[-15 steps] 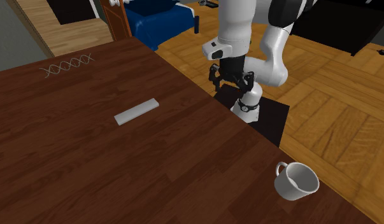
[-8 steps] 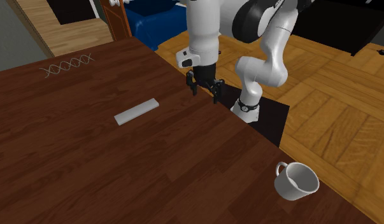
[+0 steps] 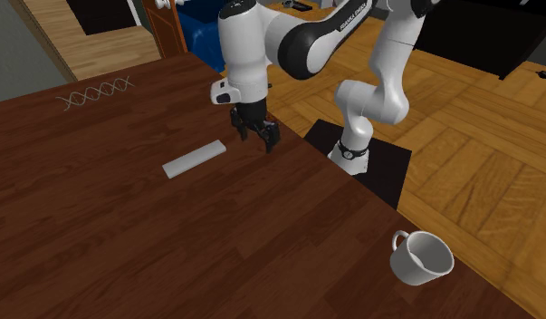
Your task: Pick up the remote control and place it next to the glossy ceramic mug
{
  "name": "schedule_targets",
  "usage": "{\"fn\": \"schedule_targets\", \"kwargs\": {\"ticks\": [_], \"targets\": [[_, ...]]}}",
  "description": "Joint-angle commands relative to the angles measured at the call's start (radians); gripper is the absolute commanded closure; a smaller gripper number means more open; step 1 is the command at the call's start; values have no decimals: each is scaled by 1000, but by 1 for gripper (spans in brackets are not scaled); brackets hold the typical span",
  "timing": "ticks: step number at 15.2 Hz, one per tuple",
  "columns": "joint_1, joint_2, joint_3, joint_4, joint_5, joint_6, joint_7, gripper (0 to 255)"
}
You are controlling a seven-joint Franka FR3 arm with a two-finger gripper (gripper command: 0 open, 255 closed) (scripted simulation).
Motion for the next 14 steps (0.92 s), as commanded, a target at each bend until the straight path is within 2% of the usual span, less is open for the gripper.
{"fn": "schedule_targets", "kwargs": {"ticks": [1, 8, 14], "targets": [[-7, 66, -31, 39, 8, 32, -35, 0], [-42, 301, -121, 202, 83, 110, -165, 0], [-108, 522, -162, 388, 195, 134, -282, 0]]}}
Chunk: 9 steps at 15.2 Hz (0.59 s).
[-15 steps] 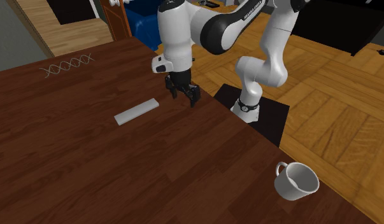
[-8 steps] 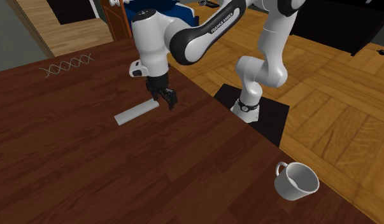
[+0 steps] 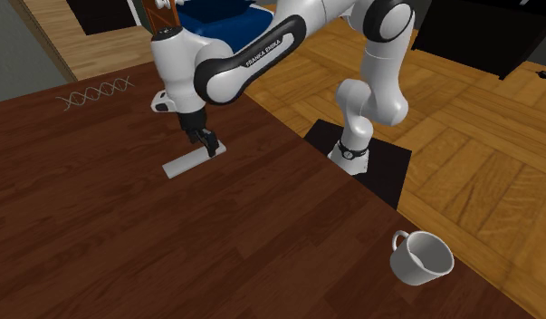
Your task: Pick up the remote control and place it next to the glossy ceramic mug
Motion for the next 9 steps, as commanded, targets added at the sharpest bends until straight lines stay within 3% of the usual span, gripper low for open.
{"fn": "schedule_targets", "kwargs": {"ticks": [1, 3, 9], "targets": [[-24, 73, -4, 72, 38, -2, -28, 0], [-54, 139, -5, 138, 72, -6, -56, 0], [-60, 169, 4, 94, 92, 63, -69, 0]]}}
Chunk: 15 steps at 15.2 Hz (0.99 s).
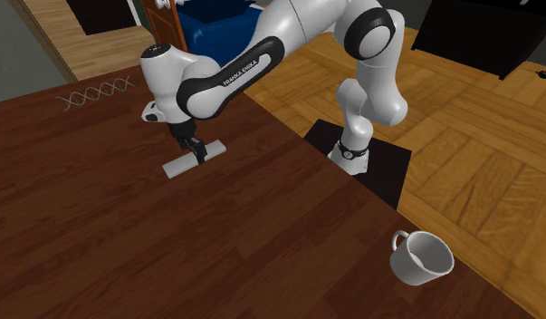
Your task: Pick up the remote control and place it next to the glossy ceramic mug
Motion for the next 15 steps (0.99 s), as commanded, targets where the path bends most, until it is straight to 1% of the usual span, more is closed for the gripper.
{"fn": "schedule_targets", "kwargs": {"ticks": [1, 9, 10, 15], "targets": [[-4, 13, 3, -10, 9, 23, -7, 0], [-5, 17, 4, -14, 11, 29, -8, 0], [-5, 17, 4, -14, 11, 29, -8, 255], [-4, 17, 4, -14, 11, 29, -8, 255]]}}
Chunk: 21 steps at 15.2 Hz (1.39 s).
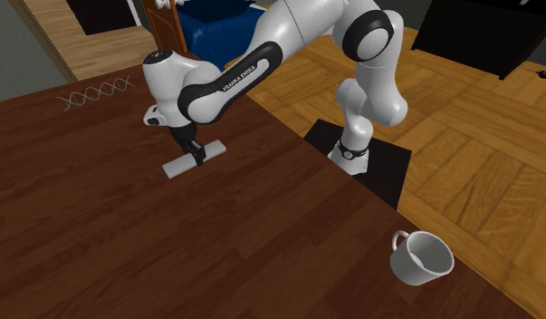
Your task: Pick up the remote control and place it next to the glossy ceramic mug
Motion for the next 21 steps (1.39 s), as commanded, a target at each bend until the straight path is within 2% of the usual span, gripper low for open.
{"fn": "schedule_targets", "kwargs": {"ticks": [1, 4, 21], "targets": [[0, 0, 0, 0, 0, 0, 0, 255], [0, 1, 0, 0, 0, 0, 0, 255], [7, -66, -18, 147, -46, -204, 29, 255]]}}
